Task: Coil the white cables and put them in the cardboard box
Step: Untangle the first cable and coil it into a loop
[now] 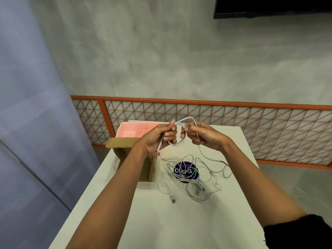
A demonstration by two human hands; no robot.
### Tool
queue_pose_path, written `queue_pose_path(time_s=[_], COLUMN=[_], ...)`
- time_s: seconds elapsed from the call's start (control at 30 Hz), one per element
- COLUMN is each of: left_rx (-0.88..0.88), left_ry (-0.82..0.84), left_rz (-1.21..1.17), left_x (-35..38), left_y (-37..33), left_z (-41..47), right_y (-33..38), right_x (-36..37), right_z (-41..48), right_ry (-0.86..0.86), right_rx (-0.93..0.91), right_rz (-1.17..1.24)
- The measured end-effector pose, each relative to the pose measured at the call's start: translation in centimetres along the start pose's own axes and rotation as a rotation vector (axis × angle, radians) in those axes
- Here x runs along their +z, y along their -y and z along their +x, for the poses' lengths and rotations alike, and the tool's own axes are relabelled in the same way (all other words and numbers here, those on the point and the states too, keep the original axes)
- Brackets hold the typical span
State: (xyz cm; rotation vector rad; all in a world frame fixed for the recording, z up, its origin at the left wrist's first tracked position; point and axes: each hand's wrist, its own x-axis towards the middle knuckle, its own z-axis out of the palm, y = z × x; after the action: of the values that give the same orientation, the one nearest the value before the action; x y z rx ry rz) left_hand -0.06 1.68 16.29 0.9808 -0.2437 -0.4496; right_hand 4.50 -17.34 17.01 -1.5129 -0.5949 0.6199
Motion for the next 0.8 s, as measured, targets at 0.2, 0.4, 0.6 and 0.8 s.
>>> queue_pose_path(time_s=[0.2, 0.4, 0.6, 0.8], left_rx=[0.003, 0.004, 0.014, -0.015], left_ry=[-0.188, -0.184, -0.235, -0.182], left_rz=[0.067, 0.11, 0.21, 0.059], left_x=[0.0, 0.0, 0.6, 0.8], left_y=[-0.1, 0.3, 0.8, 1.4], left_z=[-0.4, -0.6, 0.1, 0.4], right_y=[0.5, 0.0, -0.1, -0.8], right_x=[0.7, 1.4, 1.7, 1.6], right_z=[0.7, 1.2, 1.3, 1.6], right_ry=[-0.03, -0.085, -0.167, -0.25], right_rx=[0.078, 0.081, 0.081, 0.121], right_rz=[0.015, -0.077, -0.085, 0.237])
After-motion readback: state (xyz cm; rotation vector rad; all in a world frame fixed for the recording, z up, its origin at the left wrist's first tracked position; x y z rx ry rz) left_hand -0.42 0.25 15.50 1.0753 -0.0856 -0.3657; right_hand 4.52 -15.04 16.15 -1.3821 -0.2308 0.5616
